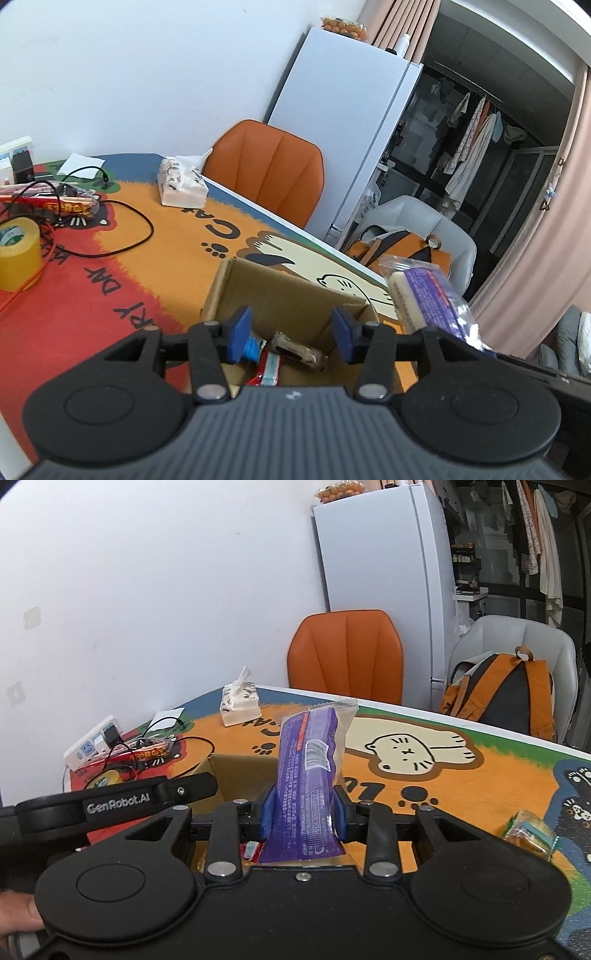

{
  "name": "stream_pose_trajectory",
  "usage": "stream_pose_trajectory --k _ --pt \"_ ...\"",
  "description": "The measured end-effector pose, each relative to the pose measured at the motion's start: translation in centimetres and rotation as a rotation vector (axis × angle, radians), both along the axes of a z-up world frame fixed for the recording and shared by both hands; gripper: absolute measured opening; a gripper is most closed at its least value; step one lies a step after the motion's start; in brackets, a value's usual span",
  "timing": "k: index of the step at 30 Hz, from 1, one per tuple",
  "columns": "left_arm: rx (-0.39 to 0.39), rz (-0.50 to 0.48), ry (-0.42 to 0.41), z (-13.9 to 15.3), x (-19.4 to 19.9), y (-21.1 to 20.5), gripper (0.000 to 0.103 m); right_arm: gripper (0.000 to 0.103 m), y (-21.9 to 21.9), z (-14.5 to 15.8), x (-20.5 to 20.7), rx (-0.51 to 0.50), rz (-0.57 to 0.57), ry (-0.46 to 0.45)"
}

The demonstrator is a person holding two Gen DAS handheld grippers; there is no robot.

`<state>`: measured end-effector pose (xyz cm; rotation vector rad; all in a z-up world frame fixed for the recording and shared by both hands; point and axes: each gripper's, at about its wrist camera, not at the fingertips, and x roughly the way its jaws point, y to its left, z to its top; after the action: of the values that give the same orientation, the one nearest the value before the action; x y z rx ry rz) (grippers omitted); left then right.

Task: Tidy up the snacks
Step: 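Carry both snacks over the box and open both tools to release them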

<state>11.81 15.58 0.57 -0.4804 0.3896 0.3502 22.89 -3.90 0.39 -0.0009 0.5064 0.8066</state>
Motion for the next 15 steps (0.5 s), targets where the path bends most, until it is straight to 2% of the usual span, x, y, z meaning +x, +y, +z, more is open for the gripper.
stream_pose_trajectory --k 4,6,7,10,15 --pt "-0.001 -0.007 0.011 0.1 -0.5 -0.1 0.053 0.037 0.8 -0.1 -0.3 0.004 0.028 -0.002" --pt "0.000 0.002 0.016 0.0 -0.7 -0.1 0.055 0.054 0.9 0.0 -0.6 -0.002 0.012 -0.027" --pt "-0.003 -0.001 0.015 0.0 -0.9 0.0 0.057 0.056 1.0 0.0 -0.8 -0.007 -0.001 -0.040" --pt "-0.007 -0.002 0.017 0.0 -1.1 -0.1 0.060 0.057 0.3 0.1 -0.8 0.001 -0.005 -0.031" --pt "0.008 -0.012 0.017 0.1 -1.2 -0.9 0.074 0.062 -1.6 -0.2 -0.6 0.004 -0.035 -0.014"
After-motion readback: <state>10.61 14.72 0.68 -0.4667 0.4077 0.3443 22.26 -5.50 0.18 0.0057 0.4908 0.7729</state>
